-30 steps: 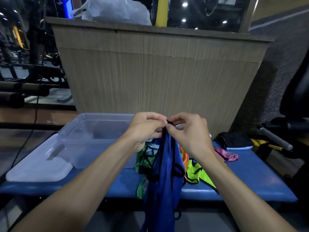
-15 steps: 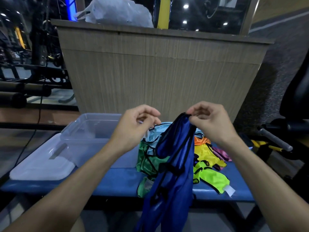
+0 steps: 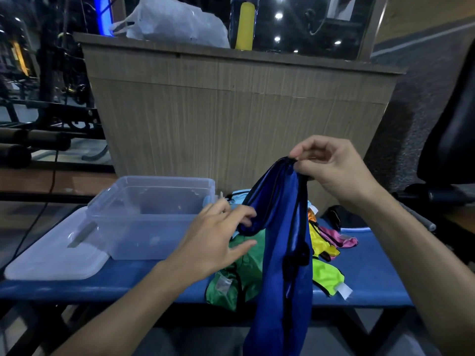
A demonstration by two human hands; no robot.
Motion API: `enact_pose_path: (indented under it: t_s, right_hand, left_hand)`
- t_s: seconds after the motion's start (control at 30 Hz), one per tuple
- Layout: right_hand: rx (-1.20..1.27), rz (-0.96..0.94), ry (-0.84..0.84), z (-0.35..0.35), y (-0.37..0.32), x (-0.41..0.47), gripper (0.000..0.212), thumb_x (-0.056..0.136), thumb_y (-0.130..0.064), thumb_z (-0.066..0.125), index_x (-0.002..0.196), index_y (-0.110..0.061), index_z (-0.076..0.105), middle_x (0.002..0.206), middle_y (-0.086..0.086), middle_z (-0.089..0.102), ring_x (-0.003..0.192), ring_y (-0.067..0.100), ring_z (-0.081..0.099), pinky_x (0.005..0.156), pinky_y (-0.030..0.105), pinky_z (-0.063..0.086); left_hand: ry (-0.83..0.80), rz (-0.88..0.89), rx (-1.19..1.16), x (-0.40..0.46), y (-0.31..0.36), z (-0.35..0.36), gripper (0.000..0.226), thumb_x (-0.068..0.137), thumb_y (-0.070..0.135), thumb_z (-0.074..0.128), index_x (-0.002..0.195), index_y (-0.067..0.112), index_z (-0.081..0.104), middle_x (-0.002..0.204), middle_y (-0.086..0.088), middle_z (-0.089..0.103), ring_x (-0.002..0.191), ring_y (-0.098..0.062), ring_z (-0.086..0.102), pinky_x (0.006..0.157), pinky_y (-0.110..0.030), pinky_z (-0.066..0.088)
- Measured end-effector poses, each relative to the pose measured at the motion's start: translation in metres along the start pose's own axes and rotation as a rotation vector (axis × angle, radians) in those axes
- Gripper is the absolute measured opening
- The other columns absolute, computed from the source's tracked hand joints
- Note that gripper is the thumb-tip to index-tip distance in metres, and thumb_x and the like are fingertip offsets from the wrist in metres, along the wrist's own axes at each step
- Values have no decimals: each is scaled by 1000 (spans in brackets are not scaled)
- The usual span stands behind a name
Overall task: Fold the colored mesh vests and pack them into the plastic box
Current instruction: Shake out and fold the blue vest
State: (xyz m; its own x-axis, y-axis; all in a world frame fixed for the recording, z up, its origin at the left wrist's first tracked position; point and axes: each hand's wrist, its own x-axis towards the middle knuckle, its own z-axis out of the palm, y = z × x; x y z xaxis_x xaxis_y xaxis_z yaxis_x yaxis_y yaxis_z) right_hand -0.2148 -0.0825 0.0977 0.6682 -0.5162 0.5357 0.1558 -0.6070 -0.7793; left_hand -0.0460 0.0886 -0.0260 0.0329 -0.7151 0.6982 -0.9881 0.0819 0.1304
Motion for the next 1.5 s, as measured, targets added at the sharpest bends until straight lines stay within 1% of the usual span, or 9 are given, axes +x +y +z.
enact_pose_path:
  t_s: [0.13, 0.23, 0.37, 0.47, 0.67, 0.8, 0.9, 1.33, 1.5]
  right_hand:
    - [130, 85, -26, -19, 8, -1, 25, 91, 13, 58, 97, -9, 69, 81, 1, 67, 78, 15, 64, 75, 32, 55]
    - [298, 195, -62, -29, 27, -7, 31, 95, 7, 54, 93, -17, 72, 84, -1, 66, 73, 13, 56, 69, 24, 50]
    - [498, 303, -106, -20, 47, -18, 33, 98, 3, 45, 91, -15, 72, 80, 2, 68, 63, 11, 61, 51, 22, 50]
    - [550, 334, -150, -13, 57, -20, 30, 99, 1, 45, 99, -12, 72, 96, 10, 70, 80, 18, 63, 68, 29, 48]
    - [415, 346, -89, -18, 55, -17, 29, 98, 4, 47, 99, -15, 69, 87, 1, 68, 72, 15, 57, 65, 30, 44]
    - [264, 275, -54, -27, 41, -11, 25, 98, 2, 55, 108, -17, 67, 81, -8, 65, 72, 7, 61, 70, 28, 48]
    - [143, 213, -129, -36, 32, -8, 24, 97, -3, 63, 117, -15, 66, 83, -4, 63, 81, 11, 61, 78, 30, 50]
    - [-167, 105, -177, -55, 52, -12, 28, 90, -2, 73, 112, -20, 69, 83, -4, 71, 80, 5, 70, 77, 15, 53]
    - [-95, 204, -190, -73, 84, -26, 24, 88, 3, 71, 105, -14, 72, 85, -3, 73, 81, 8, 69, 78, 19, 55]
  left_hand:
    - [77, 104, 94, 14, -19, -12, 27, 93, 44, 57, 97, 22, 72, 81, 11, 66, 79, -10, 40, 69, -25, 29]
    - [72, -50, -145, 38, -24, -58, 24, 91, 56, 60, 95, 36, 72, 81, 14, 56, 76, -3, 45, 67, -23, 36]
    - [-274, -38, -259, 87, -5, -122, 24, 88, 55, 56, 89, 37, 72, 82, 17, 68, 78, -12, 59, 71, -29, 45]
    - [-365, -22, -144, 111, 2, -139, 25, 95, 52, 55, 90, 34, 72, 85, 8, 71, 81, -15, 62, 75, -36, 48]
    - [-329, -17, 150, 115, 1, -135, 11, 102, 37, 55, 101, 36, 66, 80, 25, 61, 79, 6, 57, 67, -16, 39]
    - [-380, -91, 437, 104, -4, -114, 31, 102, 42, 51, 131, 32, 58, 103, 9, 68, 89, -16, 59, 70, -34, 44]
    - [-488, -140, 506, 94, -8, -100, 23, 101, 43, 53, 117, 30, 63, 101, 2, 69, 89, -23, 62, 66, -35, 43]
    - [-156, 59, 404, 96, -3, -79, 20, 102, 34, 45, 109, 20, 58, 108, 0, 50, 98, -20, 36, 78, -48, 52]
    - [-303, 12, 152, 123, 20, -71, 17, 101, 32, 52, 106, 21, 64, 105, 9, 56, 99, -12, 51, 81, -21, 41]
